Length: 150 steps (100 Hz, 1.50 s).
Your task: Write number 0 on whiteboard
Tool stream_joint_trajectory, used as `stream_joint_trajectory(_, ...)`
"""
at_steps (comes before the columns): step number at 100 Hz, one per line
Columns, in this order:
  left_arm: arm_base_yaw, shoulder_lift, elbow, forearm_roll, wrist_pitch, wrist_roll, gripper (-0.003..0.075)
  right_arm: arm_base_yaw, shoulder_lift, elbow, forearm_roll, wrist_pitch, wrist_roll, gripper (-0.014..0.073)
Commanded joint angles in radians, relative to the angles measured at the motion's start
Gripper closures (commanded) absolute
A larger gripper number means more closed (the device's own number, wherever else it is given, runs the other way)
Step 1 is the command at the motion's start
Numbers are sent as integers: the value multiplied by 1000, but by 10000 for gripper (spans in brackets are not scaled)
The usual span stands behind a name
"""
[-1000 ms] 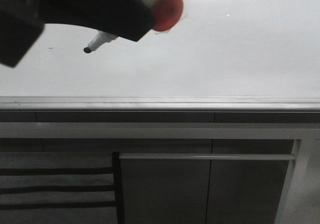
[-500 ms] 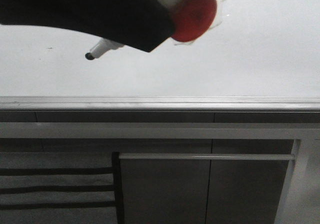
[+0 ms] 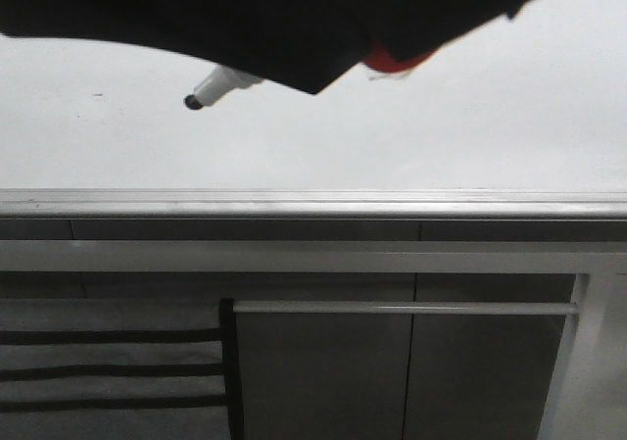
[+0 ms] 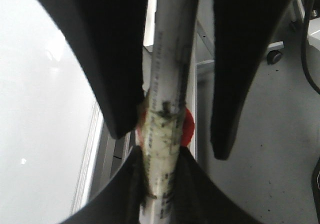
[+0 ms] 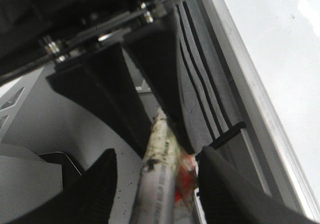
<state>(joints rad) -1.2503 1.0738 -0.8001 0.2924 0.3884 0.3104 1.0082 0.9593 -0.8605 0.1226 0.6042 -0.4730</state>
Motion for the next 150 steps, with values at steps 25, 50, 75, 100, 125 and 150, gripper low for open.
stream_joint_trajectory(25, -9, -24, -34, -1, -74, 0, 739, 1, 4, -38, 5, -113, -10, 417)
stream_joint_trajectory(50, -9, -24, -34, 1, -74, 0, 739, 1, 21, -38, 5, -96, -10, 662)
stream_joint_trajectory(75, -9, -28, -34, -5, -79, -12, 613, -4, 23, -38, 7, -159, -7, 669)
stream_joint_trajectory(100, -9, -109, -34, -5, -91, -45, 158, -106, 14, -39, 7, -156, 86, 669)
stream_joint_trajectory(125, 30, -294, -32, 8, -68, -156, 281, -279, -5, -39, -2, -173, 200, 651)
stream_joint_trajectory(150, 249, -491, 48, 216, -18, -509, 386, -379, -12, -87, -322, -69, 514, 639)
